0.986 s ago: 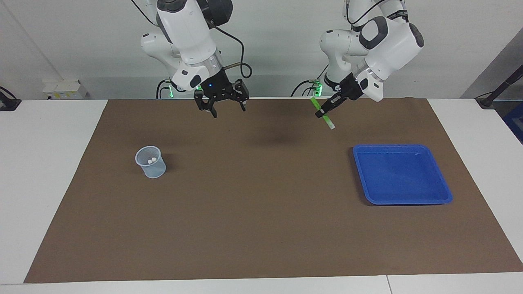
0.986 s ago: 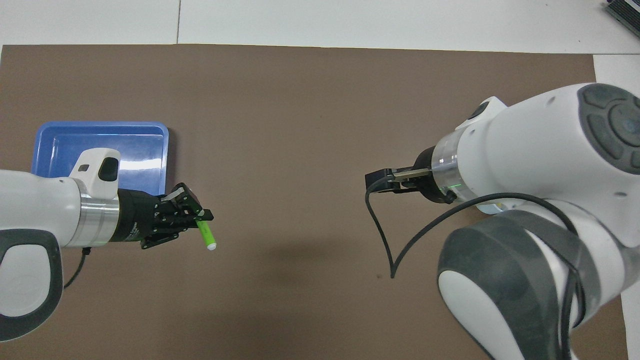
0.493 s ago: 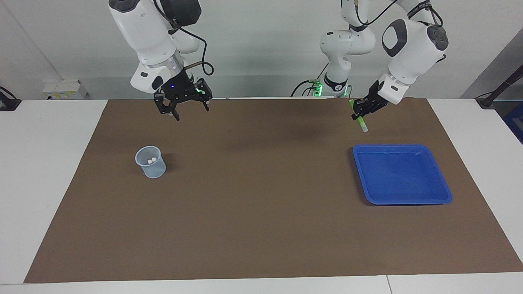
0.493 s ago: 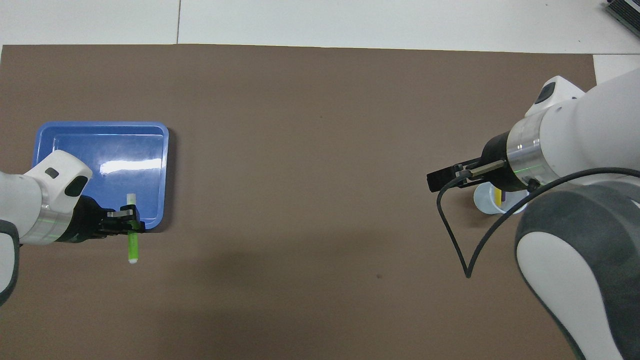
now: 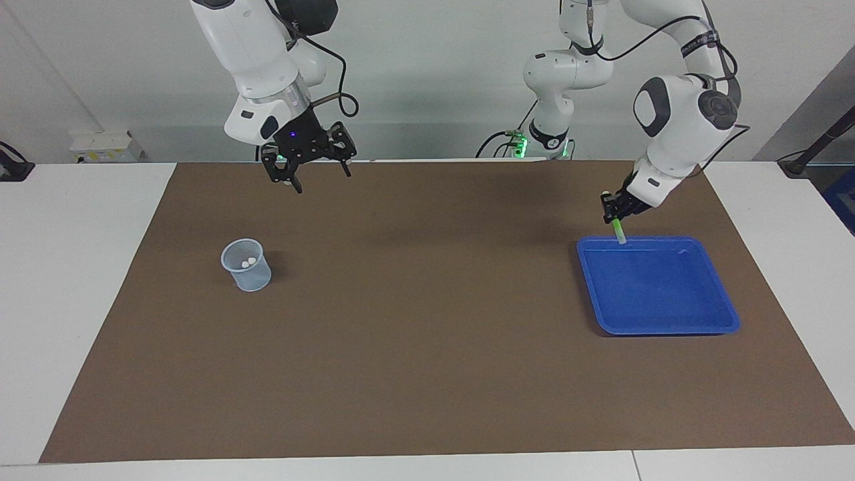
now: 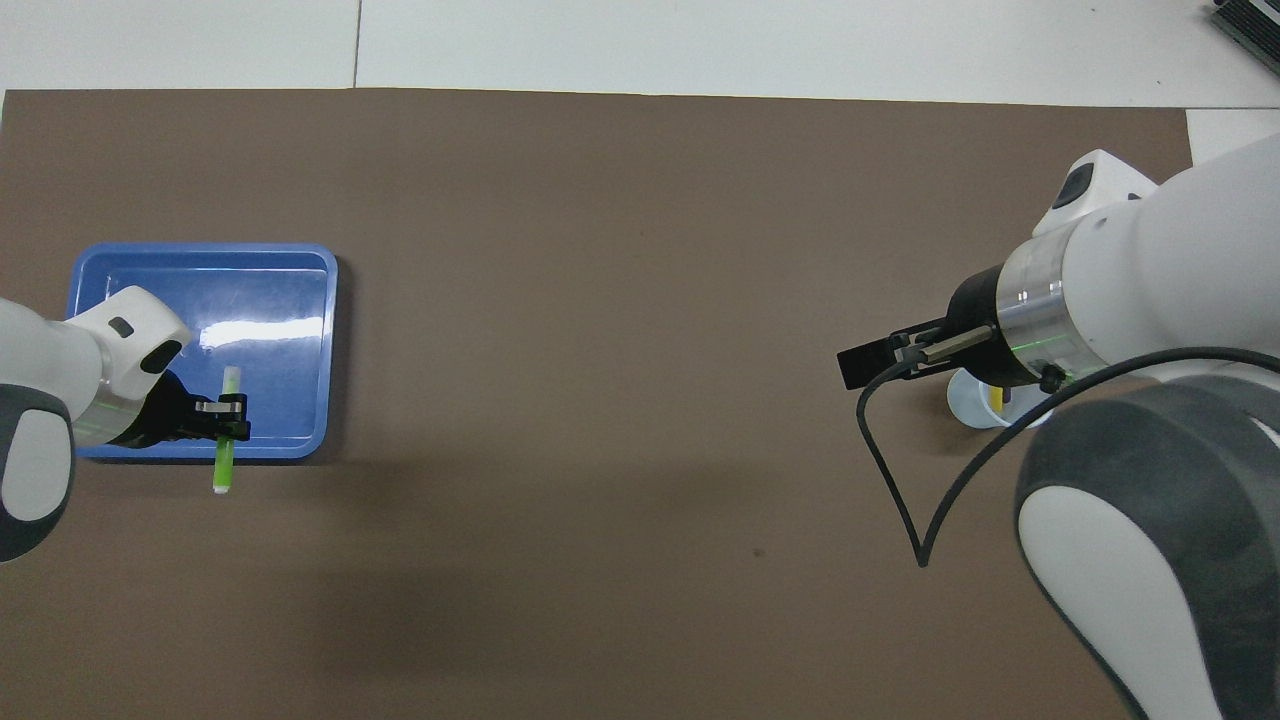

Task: Right arm passes pens to left for tray arrangement
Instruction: 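Lower the green pen into the blue tray and open the left gripper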

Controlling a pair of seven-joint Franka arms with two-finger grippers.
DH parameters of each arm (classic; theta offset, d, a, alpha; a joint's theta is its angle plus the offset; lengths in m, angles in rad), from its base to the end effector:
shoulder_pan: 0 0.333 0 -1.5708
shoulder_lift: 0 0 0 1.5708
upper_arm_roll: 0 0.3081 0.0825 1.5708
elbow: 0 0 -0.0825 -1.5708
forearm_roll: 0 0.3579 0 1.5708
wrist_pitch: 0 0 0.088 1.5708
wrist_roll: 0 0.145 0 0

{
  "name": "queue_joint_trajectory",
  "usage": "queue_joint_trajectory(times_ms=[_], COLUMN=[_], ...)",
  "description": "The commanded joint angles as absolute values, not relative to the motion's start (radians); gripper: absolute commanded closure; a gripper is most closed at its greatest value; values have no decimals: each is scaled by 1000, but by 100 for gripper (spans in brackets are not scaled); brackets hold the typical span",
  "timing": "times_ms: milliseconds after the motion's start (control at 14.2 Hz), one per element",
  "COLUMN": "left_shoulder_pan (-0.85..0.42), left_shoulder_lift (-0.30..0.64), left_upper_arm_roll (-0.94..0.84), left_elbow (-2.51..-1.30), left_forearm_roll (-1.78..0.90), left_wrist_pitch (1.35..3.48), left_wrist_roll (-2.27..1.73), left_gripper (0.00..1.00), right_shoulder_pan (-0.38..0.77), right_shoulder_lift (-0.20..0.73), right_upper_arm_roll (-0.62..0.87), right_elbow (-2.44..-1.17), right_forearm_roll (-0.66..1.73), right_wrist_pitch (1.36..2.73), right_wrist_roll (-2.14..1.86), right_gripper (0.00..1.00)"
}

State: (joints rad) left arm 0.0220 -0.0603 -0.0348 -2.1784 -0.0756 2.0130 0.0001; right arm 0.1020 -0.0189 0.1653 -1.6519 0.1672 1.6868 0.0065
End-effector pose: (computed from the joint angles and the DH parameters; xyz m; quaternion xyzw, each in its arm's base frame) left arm 0.4846 -0.0133 0.3765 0.9980 0.0116 -0.0527 0.0319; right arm 0.5098 0.1634 0.5643 -0.9888 -0.1222 -0.0153 0.0845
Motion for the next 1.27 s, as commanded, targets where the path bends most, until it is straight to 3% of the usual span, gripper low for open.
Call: queue_joint_trajectory(times_ms=[0,775,1198], left_shoulder_pan=[31,28,21], left_shoulder_lift=[-12,236,271], left_upper_arm_roll=[-43,-43,-43], left_elbow=[-2164,-2057,-2069], left_forearm_roll=[-45,-15,-9], left_wrist_pitch=[2068,2250,2322], left_wrist_roll=[12,5,6], left_gripper=[100,100,100], right_shoulder_pan=[87,62,-52], right_shoulder_lift=[-21,-23,-40], right_upper_arm_roll=[164,163,161], right_elbow=[-1625,-1617,-1678], right_forearm_roll=[132,14,-41], right_wrist_pitch=[1660,1614,1586], right_wrist_roll=[-11,-60,-208], right_gripper=[0,0,0])
